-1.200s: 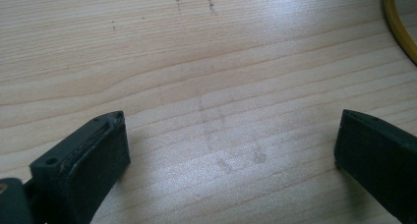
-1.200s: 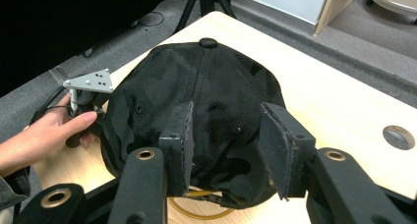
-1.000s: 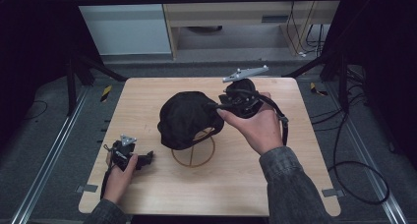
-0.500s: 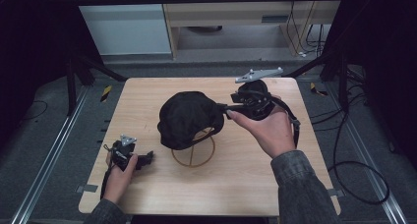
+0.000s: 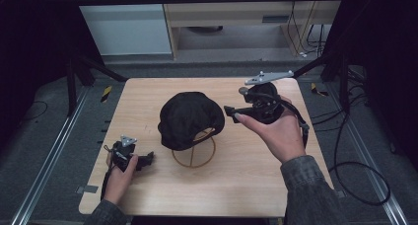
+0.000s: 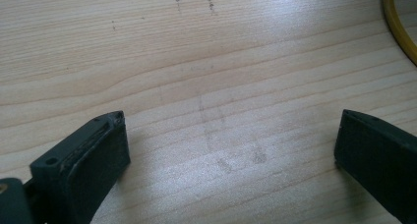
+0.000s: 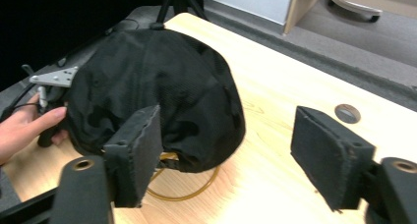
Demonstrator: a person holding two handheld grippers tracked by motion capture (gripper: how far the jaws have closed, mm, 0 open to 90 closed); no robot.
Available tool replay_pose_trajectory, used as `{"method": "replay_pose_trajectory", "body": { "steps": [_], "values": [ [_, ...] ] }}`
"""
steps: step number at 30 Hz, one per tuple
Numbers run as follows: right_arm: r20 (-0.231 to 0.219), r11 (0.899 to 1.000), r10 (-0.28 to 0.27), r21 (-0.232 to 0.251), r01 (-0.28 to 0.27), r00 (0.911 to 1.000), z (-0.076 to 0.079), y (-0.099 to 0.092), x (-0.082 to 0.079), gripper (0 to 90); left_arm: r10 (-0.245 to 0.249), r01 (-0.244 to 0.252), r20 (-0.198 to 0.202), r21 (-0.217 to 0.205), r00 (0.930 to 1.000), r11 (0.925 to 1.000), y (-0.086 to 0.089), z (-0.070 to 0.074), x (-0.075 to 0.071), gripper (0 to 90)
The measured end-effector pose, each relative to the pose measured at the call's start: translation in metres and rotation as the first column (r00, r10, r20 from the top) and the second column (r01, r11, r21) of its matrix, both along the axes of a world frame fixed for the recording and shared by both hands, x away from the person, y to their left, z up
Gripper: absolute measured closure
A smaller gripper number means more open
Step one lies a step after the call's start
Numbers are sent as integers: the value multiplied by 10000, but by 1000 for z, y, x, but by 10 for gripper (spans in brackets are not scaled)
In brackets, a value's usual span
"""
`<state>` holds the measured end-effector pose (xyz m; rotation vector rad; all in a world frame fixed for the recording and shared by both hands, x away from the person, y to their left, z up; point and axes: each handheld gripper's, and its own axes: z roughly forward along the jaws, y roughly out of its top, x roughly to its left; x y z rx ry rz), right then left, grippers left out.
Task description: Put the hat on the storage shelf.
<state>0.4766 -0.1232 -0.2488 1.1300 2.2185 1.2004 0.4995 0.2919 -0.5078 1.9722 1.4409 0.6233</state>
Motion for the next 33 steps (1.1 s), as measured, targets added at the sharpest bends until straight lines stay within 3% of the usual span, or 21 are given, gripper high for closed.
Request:
{"method": "replay_pose_trajectory", "body": {
  "steps": [6,13,17,18,20,22,23,24,26,29,31,33],
  "values": [
    [152,9992,-406,-55,407,9991,-8,-12,-2,190,-1,1,-1,1,10000,10000,0,0,0,0],
    [293,9965,-819,-117,823,9962,-38,-26,-7,158,4,-4,26,-4,10000,10000,0,0,0,0],
    [77,9950,-992,-82,993,9950,-70,-34,-9,142,-6,6,-1,6,10000,10000,0,0,0,0],
    [77,9950,-992,-82,993,9950,-70,-34,-9,142,-7,7,-1,3,10000,10000,0,0,0,0],
    [-80,9942,-1075,-29,1075,9942,-92,-38,-9,136,-11,11,0,7,10000,10000,0,0,0,0],
    [-125,9939,-1104,-24,1104,9938,-98,-39,-9,135,-10,10,-1,5,10000,10000,0,0,0,0],
    [-263,9925,-1221,-4,1221,9922,-116,-42,-8,127,-11,11,-1,5,10000,10000,0,0,0,0],
    [-263,9925,-1221,-4,1221,9922,-116,-42,-8,127,-25,25,-5,3,10000,10000,0,0,0,0],
    [-532,9908,-1352,32,1356,9894,-142,-46,-8,123,-60,60,-1,9,10000,10000,1,0,0,0],
    [-756,9891,-1466,52,1474,9863,-159,-48,-8,123,-57,57,-3,-3,10000,10000,3,0,2,0],
    [-949,9861,-1663,-134,1658,9815,-183,-51,-9,124,67,-67,-1,-4,10000,10000,5,0,4,0],
    [-1016,9851,-1717,-184,1707,9799,-189,-52,-9,124,115,-114,23,-29,9999,9999,6,0,4,0]
  ]
}}
